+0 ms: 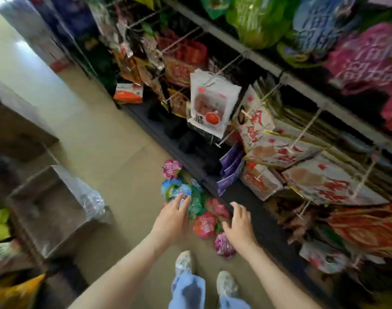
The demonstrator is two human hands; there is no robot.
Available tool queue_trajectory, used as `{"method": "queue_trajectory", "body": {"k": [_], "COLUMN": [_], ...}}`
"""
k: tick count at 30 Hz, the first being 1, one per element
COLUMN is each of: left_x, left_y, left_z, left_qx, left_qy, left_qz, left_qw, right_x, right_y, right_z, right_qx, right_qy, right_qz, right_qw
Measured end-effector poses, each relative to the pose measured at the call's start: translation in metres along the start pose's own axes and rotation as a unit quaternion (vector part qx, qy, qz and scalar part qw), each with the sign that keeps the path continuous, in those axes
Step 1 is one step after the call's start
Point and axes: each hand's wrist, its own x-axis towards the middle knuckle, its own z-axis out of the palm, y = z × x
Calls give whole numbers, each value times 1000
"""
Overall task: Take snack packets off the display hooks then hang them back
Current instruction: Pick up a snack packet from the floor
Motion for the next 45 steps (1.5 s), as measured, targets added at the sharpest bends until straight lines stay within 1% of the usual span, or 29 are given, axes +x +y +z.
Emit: {"method": "queue_trajectory", "body": {"k": [3,6,8,12,14,16,19,22,24,26,27,29,32,35,38,39,41,43,44,45], "left_x": [10,24,38,72,90,105,123,130,128,123,119,108,100,101,92,84,67,49,42,35], "left_y": [-55,-102,-129,-186,-217,-243,-269,-285,-289,-288,-284,-273,-246,-208,-160,-144,-113,-82,-69,-57], "left_z": [33,76,110,190,235,282,347,399,419,422,418,398,335,235,116,78,6,-63,-91,-115], "left_qx": [0,-16,-20,-26,-28,-38,-59,-90,-102,-117,-124,-136,-130,-131,-86,-56,-2,-5,-20,-31], "left_qy": [-22,-4,14,35,47,48,60,56,56,61,58,68,111,166,198,200,185,172,158,127], "left_qz": [-39,-67,-85,-107,-120,-139,-154,-172,-183,-202,-212,-222,-185,-135,-67,-43,-22,-19,-22,-28], "left_qw": [999,998,996,993,991,988,985,979,976,970,968,963,968,968,974,977,983,985,987,991], "right_x": [28,61,85,148,184,219,274,323,345,357,355,334,281,229,179,161,128,96,84,72], "right_y": [-5,7,19,52,67,76,91,102,103,99,94,78,42,0,-49,-69,-105,-134,-144,-154], "right_z": [46,100,141,243,296,344,414,477,502,511,509,490,426,328,214,174,99,35,10,-15], "right_qx": [-21,-12,-25,-20,9,95,223,308,328,312,308,317,328,321,280,280,280,264,252,237], "right_qy": [-47,-72,-94,-140,-152,-149,-137,-86,-38,0,14,13,-30,-91,-140,-141,-140,-131,-125,-117], "right_qz": [10,29,39,51,68,124,203,251,256,249,237,196,139,75,16,-10,-54,-104,-128,-149], "right_qw": [999,997,994,989,986,976,944,914,909,917,921,928,934,940,949,949,948,950,951,953]}}
